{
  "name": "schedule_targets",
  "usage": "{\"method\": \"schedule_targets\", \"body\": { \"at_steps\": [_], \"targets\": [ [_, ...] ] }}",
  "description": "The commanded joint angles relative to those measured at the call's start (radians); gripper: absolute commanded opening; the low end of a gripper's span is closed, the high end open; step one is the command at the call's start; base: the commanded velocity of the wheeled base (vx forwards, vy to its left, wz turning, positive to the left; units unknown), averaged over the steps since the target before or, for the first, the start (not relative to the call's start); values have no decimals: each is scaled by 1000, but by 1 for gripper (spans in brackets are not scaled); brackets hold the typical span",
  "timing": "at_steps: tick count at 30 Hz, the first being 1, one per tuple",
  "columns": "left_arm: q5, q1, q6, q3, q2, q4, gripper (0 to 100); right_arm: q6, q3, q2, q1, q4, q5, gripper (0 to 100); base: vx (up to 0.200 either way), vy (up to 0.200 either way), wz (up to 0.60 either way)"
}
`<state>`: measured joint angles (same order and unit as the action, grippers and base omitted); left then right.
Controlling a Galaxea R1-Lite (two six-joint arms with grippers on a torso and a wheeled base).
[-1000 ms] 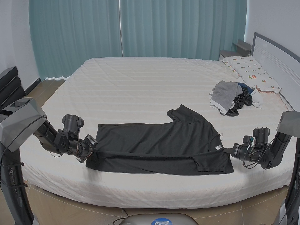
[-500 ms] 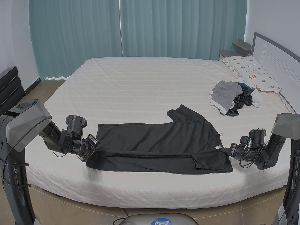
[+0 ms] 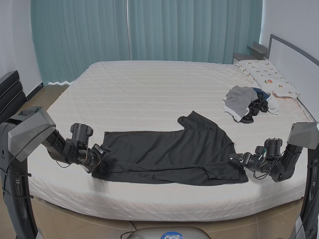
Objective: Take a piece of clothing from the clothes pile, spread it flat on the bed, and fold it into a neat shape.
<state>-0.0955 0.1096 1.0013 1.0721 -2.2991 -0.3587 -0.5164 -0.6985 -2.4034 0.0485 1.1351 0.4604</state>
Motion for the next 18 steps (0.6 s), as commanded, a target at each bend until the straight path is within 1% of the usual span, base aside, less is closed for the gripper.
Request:
{"method": "schedule_targets", "body": {
  "at_steps": [1,3,6,9,10,13,16,18],
  "targets": [
    [-4,-5,8,-14,9,3,100,-39,19,72,5,15,-3,100,0,0,0],
    [-13,-8,5,-37,20,3,100,-63,50,119,13,14,-8,100,0,0,0],
    [-6,-10,-4,-98,66,-25,100,-94,113,184,17,11,-13,100,0,0,0],
    [-15,-28,2,-143,116,-69,100,-113,175,228,16,12,-13,100,0,0,0],
    [-20,-47,7,-172,141,-98,100,-131,228,253,14,17,-16,100,0,0,0],
    [-21,-57,16,-196,150,-112,100,-174,292,287,10,18,-20,100,0,0,0],
    [-33,-60,14,-213,152,-115,100,-225,297,291,7,18,-20,100,200,0,0],
    [-56,-60,14,-219,159,-114,100,-235,295,291,4,17,-22,100,200,0,0]
  ]
}}
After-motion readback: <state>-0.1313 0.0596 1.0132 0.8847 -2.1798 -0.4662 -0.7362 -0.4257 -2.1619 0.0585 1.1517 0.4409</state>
